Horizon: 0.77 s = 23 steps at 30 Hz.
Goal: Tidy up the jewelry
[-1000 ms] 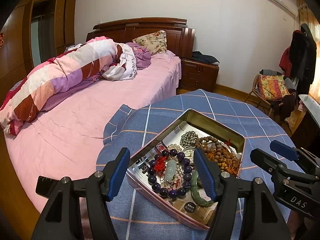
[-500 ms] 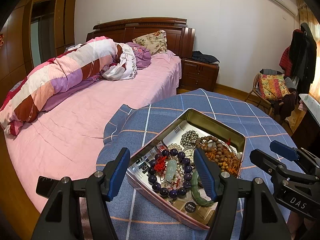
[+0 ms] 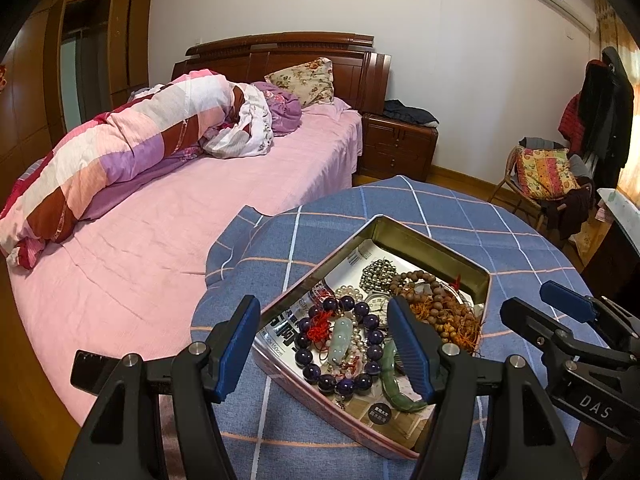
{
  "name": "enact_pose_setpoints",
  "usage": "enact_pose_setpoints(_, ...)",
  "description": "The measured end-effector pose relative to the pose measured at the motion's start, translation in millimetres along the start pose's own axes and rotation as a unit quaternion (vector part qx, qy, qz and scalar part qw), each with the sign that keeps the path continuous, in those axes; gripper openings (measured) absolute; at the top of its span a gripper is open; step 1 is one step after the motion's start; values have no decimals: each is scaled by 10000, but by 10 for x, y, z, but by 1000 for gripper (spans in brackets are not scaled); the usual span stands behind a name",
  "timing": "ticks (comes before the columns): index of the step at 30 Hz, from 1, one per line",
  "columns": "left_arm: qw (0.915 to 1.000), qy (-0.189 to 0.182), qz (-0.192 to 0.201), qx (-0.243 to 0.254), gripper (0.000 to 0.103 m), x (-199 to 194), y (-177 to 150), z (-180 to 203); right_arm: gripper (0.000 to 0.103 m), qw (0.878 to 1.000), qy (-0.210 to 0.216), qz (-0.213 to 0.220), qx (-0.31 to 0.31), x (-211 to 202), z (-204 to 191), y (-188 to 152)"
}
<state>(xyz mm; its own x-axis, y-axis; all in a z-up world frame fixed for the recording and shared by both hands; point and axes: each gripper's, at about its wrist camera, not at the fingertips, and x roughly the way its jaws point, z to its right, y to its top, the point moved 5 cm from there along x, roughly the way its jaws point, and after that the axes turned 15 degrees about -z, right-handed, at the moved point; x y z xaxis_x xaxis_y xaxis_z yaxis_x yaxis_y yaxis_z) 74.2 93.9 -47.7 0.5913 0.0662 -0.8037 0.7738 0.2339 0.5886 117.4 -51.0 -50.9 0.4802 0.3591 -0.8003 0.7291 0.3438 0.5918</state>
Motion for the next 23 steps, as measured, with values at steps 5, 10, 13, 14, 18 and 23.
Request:
enact_pose_setpoints(5,10000,48,35,4,66,-4,7,-4,71,10000,-16,6,0,4,-2,-14)
enact_pose_setpoints(10,9999,139,7,38,66,25,13,-3,71,10000,-15,5,-1,3,0,-9)
enact_pose_setpoints(13,9996,264,25,47,66,40,5,-17,72,10000,-15,3,1,3,0,-11)
enact_pose_setpoints(14,9996,271,38,43,66,40,1,-27,73,10000,-17,2,1,7,0,-15)
enact_pose_setpoints(18,9997,251,69,34,66,38,2,-52,73,10000,-20,-18,-9,16,5,-23)
enact_pose_setpoints(23,9997,250,43,38,66,35,1,-41,73,10000,-22,-20,-9,30,32,-22)
